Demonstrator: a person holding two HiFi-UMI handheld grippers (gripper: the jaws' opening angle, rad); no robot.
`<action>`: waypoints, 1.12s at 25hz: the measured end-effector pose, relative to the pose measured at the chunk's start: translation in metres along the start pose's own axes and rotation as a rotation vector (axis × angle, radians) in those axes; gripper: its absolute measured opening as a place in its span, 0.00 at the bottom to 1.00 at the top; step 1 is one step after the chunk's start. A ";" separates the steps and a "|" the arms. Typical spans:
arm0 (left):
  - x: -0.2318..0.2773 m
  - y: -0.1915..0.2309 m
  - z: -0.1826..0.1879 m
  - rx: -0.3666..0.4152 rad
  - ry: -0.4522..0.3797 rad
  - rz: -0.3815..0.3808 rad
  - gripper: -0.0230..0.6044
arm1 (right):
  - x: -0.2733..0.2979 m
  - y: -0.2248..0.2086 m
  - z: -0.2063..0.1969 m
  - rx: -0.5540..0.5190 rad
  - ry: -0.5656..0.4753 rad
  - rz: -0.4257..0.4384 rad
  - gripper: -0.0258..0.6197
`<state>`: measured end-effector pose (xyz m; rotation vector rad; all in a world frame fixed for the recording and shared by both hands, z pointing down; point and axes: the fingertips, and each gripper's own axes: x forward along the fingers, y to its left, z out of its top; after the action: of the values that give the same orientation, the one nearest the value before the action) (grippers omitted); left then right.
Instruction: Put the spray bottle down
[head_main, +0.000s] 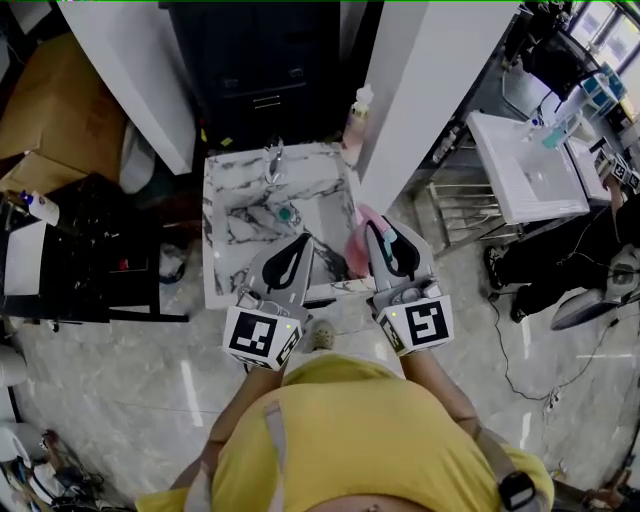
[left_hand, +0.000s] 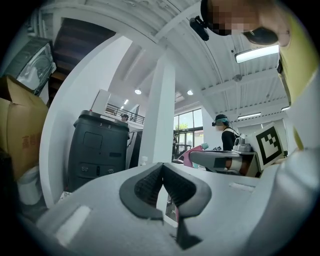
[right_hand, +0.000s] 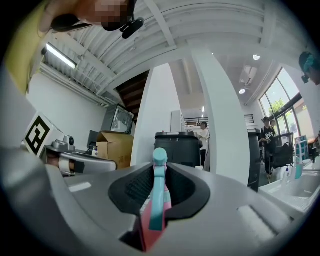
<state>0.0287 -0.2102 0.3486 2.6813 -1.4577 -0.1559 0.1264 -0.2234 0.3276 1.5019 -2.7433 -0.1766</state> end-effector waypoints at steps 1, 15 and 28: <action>0.002 0.002 0.000 0.000 0.002 0.004 0.04 | 0.003 -0.002 -0.001 0.002 -0.001 0.000 0.14; 0.021 0.032 0.012 0.009 0.041 -0.012 0.04 | 0.040 -0.002 0.008 0.023 -0.018 -0.021 0.14; 0.057 0.080 -0.005 0.011 0.101 -0.008 0.04 | 0.102 -0.025 -0.014 0.042 -0.026 -0.036 0.14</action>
<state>-0.0061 -0.3009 0.3610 2.6610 -1.4234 -0.0124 0.0930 -0.3242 0.3344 1.5716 -2.7578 -0.1403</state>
